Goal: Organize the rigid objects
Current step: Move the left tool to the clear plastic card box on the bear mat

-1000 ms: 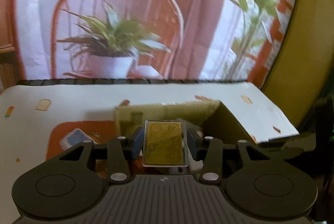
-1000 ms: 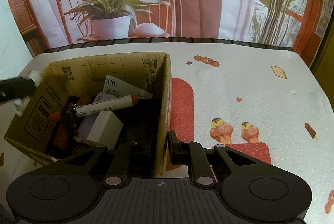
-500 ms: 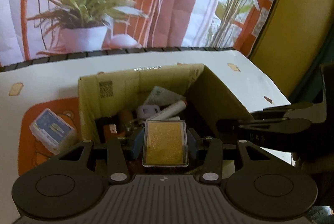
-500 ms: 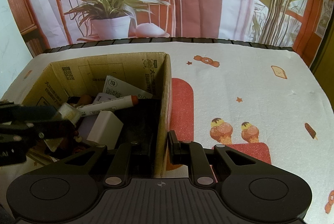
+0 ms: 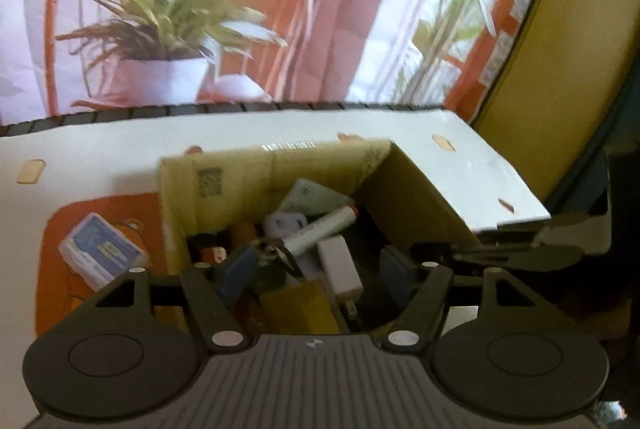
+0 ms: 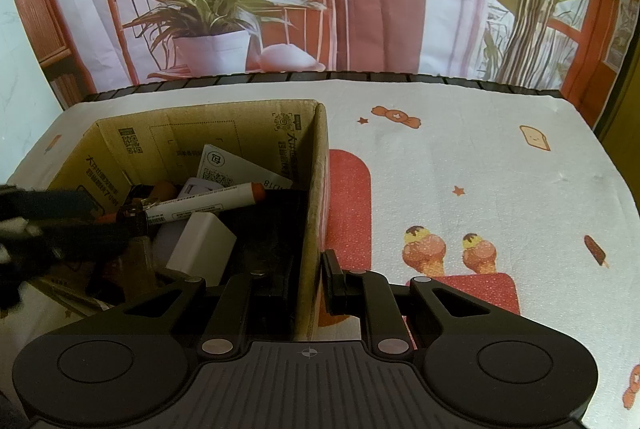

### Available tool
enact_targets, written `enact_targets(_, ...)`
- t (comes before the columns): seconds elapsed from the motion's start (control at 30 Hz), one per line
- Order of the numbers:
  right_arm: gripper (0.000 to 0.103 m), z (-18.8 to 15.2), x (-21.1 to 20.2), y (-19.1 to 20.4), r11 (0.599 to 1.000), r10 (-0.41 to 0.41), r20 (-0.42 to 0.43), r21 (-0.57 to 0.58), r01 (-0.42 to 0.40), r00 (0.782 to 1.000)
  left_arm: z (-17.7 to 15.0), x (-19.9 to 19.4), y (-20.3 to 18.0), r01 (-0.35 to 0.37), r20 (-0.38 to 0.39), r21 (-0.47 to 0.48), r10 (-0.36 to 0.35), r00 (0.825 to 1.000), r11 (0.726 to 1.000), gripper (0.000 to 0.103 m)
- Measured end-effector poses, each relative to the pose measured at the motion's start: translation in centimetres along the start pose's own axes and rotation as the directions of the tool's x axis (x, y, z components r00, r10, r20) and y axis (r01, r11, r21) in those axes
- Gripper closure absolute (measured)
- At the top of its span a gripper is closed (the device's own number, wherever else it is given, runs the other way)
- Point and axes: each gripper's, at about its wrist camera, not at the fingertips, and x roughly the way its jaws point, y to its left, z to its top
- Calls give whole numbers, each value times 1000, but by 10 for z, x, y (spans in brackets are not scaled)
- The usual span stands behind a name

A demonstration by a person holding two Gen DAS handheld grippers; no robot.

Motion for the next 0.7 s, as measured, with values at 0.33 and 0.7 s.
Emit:
enact_targets(0.33,88,0,0,-1,1000,1,0,1,-1,1000,19,-45,58,-253,139,-235,290,947,939,11)
enact_targets(0.7,88,1,0,0,1000,1,-2,1,-1,1000,9,-34,136,-450,-46,-493,494,868,745,2)
